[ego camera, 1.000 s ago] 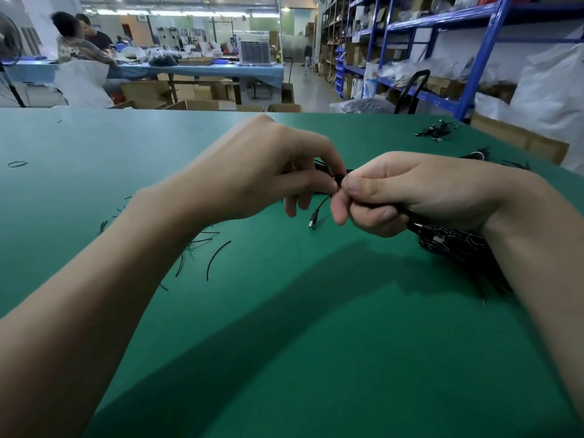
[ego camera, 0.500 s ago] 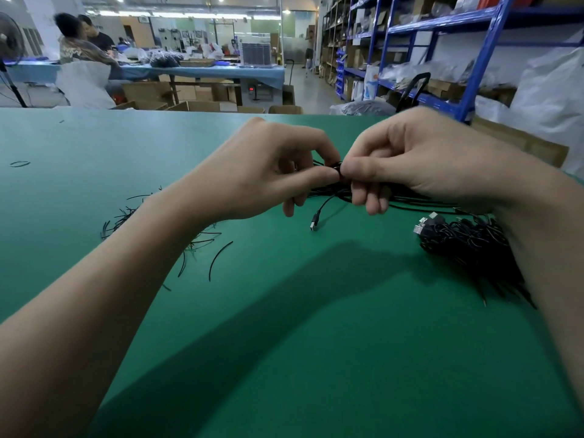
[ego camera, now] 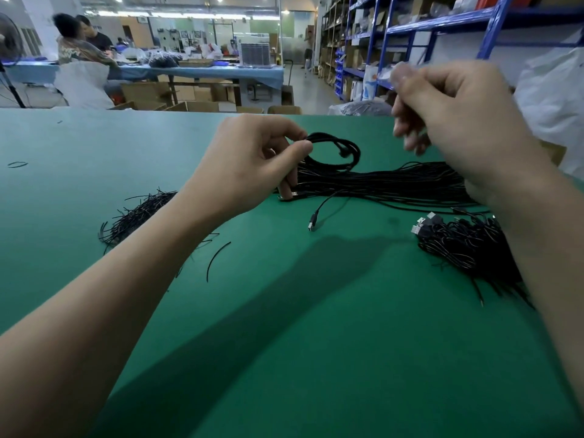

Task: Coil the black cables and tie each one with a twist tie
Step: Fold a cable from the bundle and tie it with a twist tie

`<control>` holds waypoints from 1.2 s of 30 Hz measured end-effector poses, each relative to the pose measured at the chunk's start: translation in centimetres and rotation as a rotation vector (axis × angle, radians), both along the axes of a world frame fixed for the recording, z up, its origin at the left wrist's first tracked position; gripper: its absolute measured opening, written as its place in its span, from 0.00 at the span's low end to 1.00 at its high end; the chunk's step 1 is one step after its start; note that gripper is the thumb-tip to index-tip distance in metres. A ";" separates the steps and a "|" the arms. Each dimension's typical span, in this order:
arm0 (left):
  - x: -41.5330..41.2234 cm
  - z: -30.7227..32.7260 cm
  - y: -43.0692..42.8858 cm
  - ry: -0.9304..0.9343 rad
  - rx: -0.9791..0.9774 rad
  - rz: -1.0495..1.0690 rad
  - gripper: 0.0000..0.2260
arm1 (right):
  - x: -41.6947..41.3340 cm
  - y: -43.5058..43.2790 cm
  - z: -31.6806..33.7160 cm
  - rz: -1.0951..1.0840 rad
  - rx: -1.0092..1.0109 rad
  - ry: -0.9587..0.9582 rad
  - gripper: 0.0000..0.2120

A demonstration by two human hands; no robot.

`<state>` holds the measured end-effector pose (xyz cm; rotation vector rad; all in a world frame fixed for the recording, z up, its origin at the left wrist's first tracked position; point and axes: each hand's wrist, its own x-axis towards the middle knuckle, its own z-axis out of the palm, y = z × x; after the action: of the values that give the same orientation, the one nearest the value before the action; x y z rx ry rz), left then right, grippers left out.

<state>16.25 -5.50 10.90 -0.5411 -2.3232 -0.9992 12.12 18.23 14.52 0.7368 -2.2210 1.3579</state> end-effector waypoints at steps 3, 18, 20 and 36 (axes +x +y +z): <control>-0.2 -0.5 0.6 0.110 -0.017 0.123 0.06 | 0.4 -0.9 -0.9 0.154 0.155 -0.472 0.35; 1.1 -4.5 4.8 0.490 -0.308 0.306 0.06 | 0.7 -6.4 -5.5 0.422 -0.939 -0.832 0.17; 1.1 -4.7 5.0 0.457 -0.360 0.266 0.06 | 0.5 -6.2 -5.8 0.225 -0.738 -0.699 0.19; 0.3 -3.5 5.0 -0.191 0.472 -0.038 0.11 | 1.4 -6.3 -6.0 -0.120 0.362 -0.056 0.11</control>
<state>16.56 -0.48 7.41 -0.3085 -2.1290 -1.6159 13.54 11.97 8.48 0.6773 -2.5461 0.9409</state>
